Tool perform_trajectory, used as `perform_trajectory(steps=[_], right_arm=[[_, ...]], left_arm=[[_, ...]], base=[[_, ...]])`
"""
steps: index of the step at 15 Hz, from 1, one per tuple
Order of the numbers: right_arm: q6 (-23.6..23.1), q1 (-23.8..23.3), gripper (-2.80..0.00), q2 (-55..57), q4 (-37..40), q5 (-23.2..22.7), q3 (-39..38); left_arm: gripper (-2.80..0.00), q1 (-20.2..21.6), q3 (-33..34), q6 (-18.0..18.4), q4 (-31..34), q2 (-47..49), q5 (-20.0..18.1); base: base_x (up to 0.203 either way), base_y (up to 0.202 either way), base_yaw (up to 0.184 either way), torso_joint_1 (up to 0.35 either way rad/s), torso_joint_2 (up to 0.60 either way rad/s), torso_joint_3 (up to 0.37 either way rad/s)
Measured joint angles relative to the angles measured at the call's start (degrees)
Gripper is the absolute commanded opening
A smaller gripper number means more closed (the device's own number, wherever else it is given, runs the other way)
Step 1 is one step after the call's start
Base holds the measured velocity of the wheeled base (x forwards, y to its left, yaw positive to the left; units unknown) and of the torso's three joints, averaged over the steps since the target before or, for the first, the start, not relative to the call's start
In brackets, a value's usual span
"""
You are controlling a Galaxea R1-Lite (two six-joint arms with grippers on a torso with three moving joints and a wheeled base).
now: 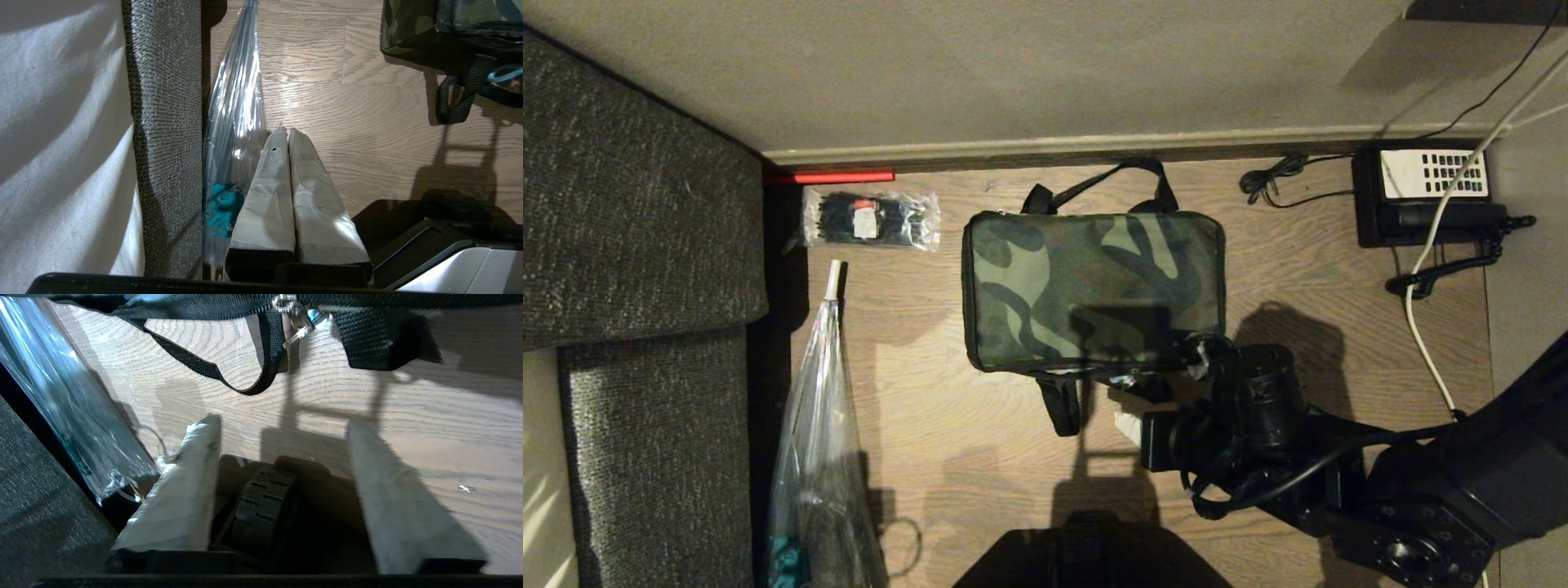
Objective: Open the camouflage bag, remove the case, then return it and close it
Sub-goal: Open the top of the storage box
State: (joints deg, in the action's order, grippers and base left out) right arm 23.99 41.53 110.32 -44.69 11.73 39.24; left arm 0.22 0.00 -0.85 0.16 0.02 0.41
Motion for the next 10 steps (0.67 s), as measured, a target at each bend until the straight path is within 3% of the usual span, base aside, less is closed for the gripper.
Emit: perform_trajectory(steps=[4,7,10], right_arm=[[-0.4,-0.3,0.00,2.7,-5.5,-0.3,0.1],[-3.3,-1.9,0.00,5.1,-14.1,-0.5,0.5],[-4.7,-2.8,0.00,7.6,-16.4,-1.1,2.3]], left_arm=[[-2.80,0.0,0.0,0.0,0.0,0.0,0.0],[-2.80,0.0,0.0,0.0,0.0,0.0,0.0],[-2.80,0.0,0.0,0.0,0.0,0.0,0.0]], base=[[0.000,0.000,0.000,0.000,0.00,0.000],[0.000,0.000,0.000,0.000,0.00,0.000],[0.000,0.000,0.000,0.000,0.00,0.000]])
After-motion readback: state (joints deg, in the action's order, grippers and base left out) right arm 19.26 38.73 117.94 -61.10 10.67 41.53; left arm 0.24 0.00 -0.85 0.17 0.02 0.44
